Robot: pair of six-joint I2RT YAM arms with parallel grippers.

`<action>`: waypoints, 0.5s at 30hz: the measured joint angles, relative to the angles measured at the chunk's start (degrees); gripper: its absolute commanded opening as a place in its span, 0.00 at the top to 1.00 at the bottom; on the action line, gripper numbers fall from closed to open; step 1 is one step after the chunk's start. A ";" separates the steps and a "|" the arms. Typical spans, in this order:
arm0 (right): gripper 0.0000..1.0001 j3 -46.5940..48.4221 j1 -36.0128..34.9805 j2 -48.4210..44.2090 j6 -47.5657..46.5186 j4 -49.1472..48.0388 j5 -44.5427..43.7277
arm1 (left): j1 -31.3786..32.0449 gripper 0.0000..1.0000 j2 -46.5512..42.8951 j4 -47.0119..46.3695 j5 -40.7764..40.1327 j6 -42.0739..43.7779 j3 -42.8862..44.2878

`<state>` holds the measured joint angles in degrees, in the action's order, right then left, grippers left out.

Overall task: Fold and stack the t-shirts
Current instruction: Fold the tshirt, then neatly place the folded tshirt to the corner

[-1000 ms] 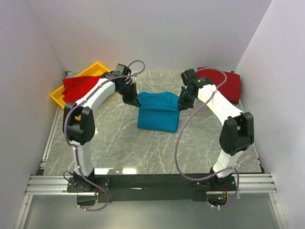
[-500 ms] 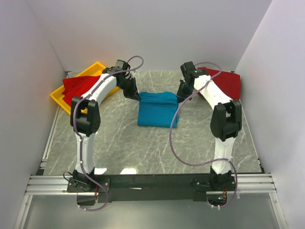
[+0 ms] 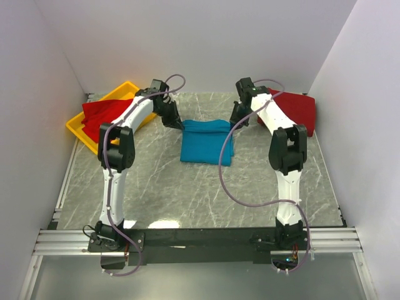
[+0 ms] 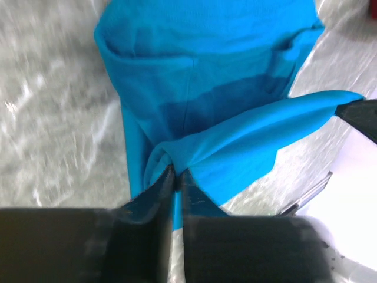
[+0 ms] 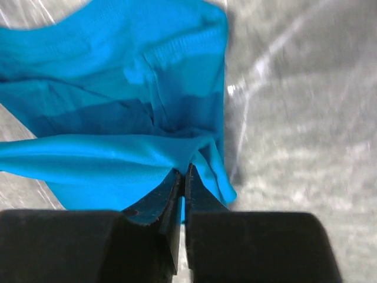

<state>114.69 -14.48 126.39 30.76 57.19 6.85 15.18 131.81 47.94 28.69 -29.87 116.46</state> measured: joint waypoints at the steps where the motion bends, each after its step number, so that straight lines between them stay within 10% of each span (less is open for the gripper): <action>1: 0.64 1.38 0.22 1.01 -0.02 -0.09 0.31 | -0.15 0.57 0.76 -0.26 -0.04 -0.35 1.01; 3: 0.53 4.02 0.81 2.89 -0.50 -0.02 0.96 | -0.66 0.42 2.34 -0.63 -0.55 -1.14 3.43; 4: 0.24 5.44 1.25 3.82 -0.81 -0.17 1.53 | -1.09 0.34 2.89 -1.01 -0.96 -1.81 4.22; 5: 0.17 6.75 1.75 4.55 -0.74 -0.57 2.10 | -1.62 0.29 3.13 -1.44 -1.44 -2.23 4.81; 15: 0.12 -5.75 4.04 -2.69 -2.86 -9.42 6.45 | -5.25 0.25 -0.96 -8.15 -3.06 -3.13 -3.32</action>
<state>108.95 -10.44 123.70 27.90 47.77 13.30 9.93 130.85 39.79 25.63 -32.99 113.14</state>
